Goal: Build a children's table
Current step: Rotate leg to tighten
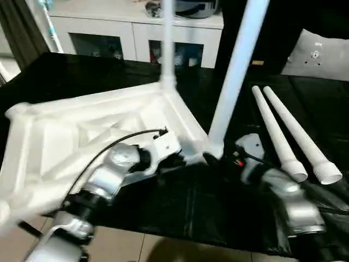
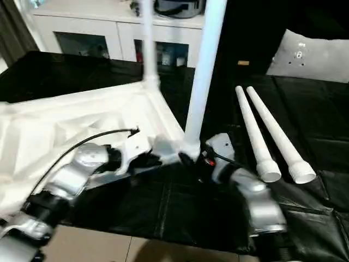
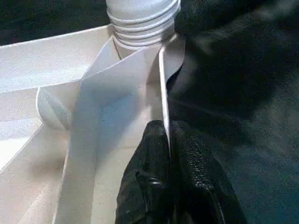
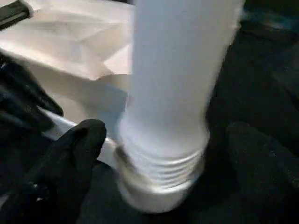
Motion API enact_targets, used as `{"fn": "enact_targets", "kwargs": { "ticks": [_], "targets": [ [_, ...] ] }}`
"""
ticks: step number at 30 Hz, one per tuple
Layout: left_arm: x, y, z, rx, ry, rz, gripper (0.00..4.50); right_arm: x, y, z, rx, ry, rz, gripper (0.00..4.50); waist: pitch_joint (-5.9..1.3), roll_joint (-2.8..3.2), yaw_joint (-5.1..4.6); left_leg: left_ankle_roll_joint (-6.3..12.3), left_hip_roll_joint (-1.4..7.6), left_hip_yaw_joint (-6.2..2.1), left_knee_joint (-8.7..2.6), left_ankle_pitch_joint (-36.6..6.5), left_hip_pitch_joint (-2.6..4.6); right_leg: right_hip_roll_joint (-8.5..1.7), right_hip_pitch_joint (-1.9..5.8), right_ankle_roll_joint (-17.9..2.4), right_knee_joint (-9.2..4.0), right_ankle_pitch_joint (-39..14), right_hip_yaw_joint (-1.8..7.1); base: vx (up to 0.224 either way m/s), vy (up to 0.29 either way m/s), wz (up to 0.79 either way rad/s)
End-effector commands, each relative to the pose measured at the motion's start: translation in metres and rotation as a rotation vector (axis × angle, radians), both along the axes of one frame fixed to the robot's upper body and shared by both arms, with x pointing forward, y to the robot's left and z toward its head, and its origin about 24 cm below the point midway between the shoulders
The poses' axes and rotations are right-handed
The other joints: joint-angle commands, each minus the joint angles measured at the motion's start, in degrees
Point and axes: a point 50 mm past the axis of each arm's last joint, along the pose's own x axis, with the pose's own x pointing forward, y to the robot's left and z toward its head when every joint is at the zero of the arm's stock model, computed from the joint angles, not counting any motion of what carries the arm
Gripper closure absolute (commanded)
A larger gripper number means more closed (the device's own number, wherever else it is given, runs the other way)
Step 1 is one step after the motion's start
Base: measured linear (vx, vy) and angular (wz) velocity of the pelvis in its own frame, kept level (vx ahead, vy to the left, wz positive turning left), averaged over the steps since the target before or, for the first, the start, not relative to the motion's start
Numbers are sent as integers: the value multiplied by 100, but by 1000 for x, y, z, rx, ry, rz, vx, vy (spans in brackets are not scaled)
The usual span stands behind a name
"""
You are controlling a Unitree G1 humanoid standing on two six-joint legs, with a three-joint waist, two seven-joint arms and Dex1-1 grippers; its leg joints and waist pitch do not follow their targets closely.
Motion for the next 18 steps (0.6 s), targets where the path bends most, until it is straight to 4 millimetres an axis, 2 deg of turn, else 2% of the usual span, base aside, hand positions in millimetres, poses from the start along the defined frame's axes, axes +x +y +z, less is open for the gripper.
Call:
{"fn": "enact_targets", "kwargs": {
  "ticks": [1, 3, 7, 8, 10, 12, 13, 15, 18],
  "targets": [
    [-9, -7, 0, 28, 6, -135, 450, -2, 1, 7, -16, -14, 101, 5, -362, -4, -9, 398, 213, -43, -404, -1329, 16, -398, 346, -945, -419, -2026, 300, 0, 0, 0],
    [-14, 1, -1, 63, 27, -228, 450, -7, -2, 8, -49, 14, 239, 5, -369, -21, 3, 397, 217, -48, -403, -1297, 8, -408, 348, -915, -417, -2084, 300, 0, 0, 0],
    [-17, 6, -1, 87, 35, -286, 450, -12, -1, 5, -93, 50, 363, 5, -364, -8, 29, 413, 229, -40, -398, -1249, 15, -408, 328, -959, -417, -2072, 303, 0, 0, 0],
    [-17, 7, 0, 93, 34, -297, 450, -12, -1, 5, -92, 58, 373, 38, -367, -5, 33, 400, 231, -44, -400, -1255, 20, -408, 329, -973, -416, -2085, 299, 0, 0, 0],
    [-18, 10, 0, 105, 41, -322, 450, -11, 0, 4, -76, 81, 397, 44, -376, -4, 31, 383, 237, -46, -400, -1231, 17, -408, 332, -1015, -398, -2006, 302, 0, 0, 0],
    [-19, 11, 1, 105, 45, -339, 450, -10, 1, 4, -69, 93, 419, 73, -376, -6, 36, 376, 236, -40, -398, -1253, 18, -400, 336, -1063, -387, -1939, 302, 0, 0, 0],
    [-19, 11, 1, 105, 46, -346, 450, -10, 1, 4, -62, 99, 434, 73, -381, -45, 39, 388, 239, -36, -397, -1217, 15, -402, 340, -1063, -385, -1912, 301, 0, 0, 0],
    [-19, 12, 2, 105, 46, -354, 450, -11, 2, 5, -57, 105, 449, 86, -381, -24, 51, 401, 241, -40, -394, -1161, 9, -404, 340, -1075, -367, -1862, 305, 0, 0, 0],
    [-19, 13, 2, 105, 46, -363, 450, -11, 2, 5, -56, 113, 472, 112, -386, -29, 57, 413, 240, -35, -391, -1083, 3, -408, 346, -1074, -363, -1823, 306, 0, 0, 0]
  ]
}}
